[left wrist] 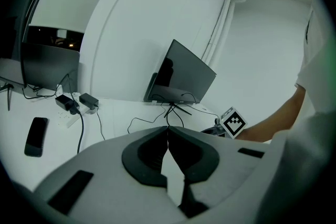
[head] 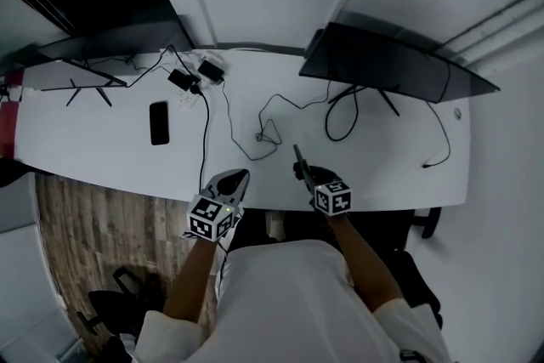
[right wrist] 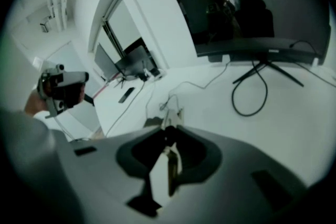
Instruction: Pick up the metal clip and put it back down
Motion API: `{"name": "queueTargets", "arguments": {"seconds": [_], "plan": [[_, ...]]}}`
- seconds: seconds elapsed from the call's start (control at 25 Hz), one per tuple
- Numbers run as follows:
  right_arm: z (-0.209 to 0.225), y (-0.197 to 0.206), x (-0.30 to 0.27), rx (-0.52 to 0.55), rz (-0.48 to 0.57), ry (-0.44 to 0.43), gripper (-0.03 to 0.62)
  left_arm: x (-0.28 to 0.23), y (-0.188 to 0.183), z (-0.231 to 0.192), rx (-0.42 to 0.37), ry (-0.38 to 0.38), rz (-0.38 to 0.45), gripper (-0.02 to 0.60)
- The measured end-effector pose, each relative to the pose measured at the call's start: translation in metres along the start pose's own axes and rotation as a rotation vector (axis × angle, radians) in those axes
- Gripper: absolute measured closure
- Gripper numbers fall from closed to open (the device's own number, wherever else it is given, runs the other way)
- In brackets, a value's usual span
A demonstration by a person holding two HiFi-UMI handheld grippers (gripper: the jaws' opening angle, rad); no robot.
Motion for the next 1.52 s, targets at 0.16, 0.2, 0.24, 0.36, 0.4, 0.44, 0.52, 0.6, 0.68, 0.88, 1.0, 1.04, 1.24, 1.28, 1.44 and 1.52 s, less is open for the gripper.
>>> {"name": "queueTargets", "arguments": {"seconds": [0.16, 0.2, 0.24, 0.36, 0.4, 0.44, 0.52, 0.6, 0.68, 0.88, 1.0, 1.04, 1.24, 1.28, 1.44, 1.52], "plan": [[-0.006, 0.025, -0.014, -0.029, -0.03, -0.049, 0.507, -0.003, 0.008, 0.003, 0.008, 0.01, -0.025, 0.549], [-0.008, 0.031, -0.018, -0.034, -0.039, -0.06, 0.507, -0.004, 0.011, 0.003, 0.011, 0.012, -0.032, 0.548], [-0.01, 0.037, -0.021, -0.041, -0.048, -0.072, 0.507, -0.004, 0.013, 0.004, 0.012, 0.014, -0.038, 0.549], [-0.014, 0.05, -0.031, -0.068, -0.07, -0.115, 0.507, -0.005, 0.02, 0.002, 0.02, 0.018, -0.052, 0.549], [-0.016, 0.054, -0.035, -0.079, -0.076, -0.129, 0.507, -0.006, 0.022, 0.001, 0.024, 0.018, -0.056, 0.548], [-0.016, 0.057, -0.038, -0.092, -0.081, -0.144, 0.507, -0.006, 0.024, 0.0, 0.028, 0.019, -0.062, 0.549], [-0.017, 0.063, -0.045, -0.125, -0.087, -0.171, 0.507, -0.007, 0.027, -0.001, 0.034, 0.018, -0.072, 0.548], [-0.017, 0.067, -0.05, -0.164, -0.082, -0.198, 0.507, -0.008, 0.029, -0.004, 0.04, 0.018, -0.08, 0.549], [-0.017, 0.07, -0.053, -0.204, -0.08, -0.221, 0.505, -0.009, 0.031, -0.006, 0.044, 0.017, -0.087, 0.548], [-0.009, 0.078, -0.058, -0.286, -0.084, -0.231, 0.506, -0.012, 0.033, -0.01, 0.047, 0.019, -0.106, 0.549], [-0.004, 0.082, -0.059, -0.31, -0.093, -0.231, 0.505, -0.015, 0.034, -0.012, 0.052, 0.022, -0.112, 0.548], [-0.003, 0.082, -0.059, -0.319, -0.093, -0.23, 0.505, -0.016, 0.035, -0.012, 0.053, 0.024, -0.115, 0.549], [0.008, 0.079, -0.057, -0.337, -0.078, -0.177, 0.5, -0.021, 0.038, -0.01, 0.051, 0.036, -0.129, 0.549], [0.01, 0.08, -0.056, -0.343, -0.079, -0.174, 0.5, -0.022, 0.038, -0.01, 0.051, 0.038, -0.129, 0.548], [0.017, 0.084, -0.057, -0.358, -0.095, -0.141, 0.48, -0.023, 0.04, -0.009, 0.055, 0.043, -0.129, 0.548], [0.02, 0.086, -0.057, -0.379, -0.099, -0.123, 0.471, -0.022, 0.042, -0.009, 0.058, 0.043, -0.132, 0.548]]}}
Point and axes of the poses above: the fingertips, and each gripper's own axes: x backward along the fingers, z to its right, y out of its underside, the point moved 9 cm from there along x, backward along the fingers, and after that the axes turned 3 degrees about -x, right-handed, at the moved point
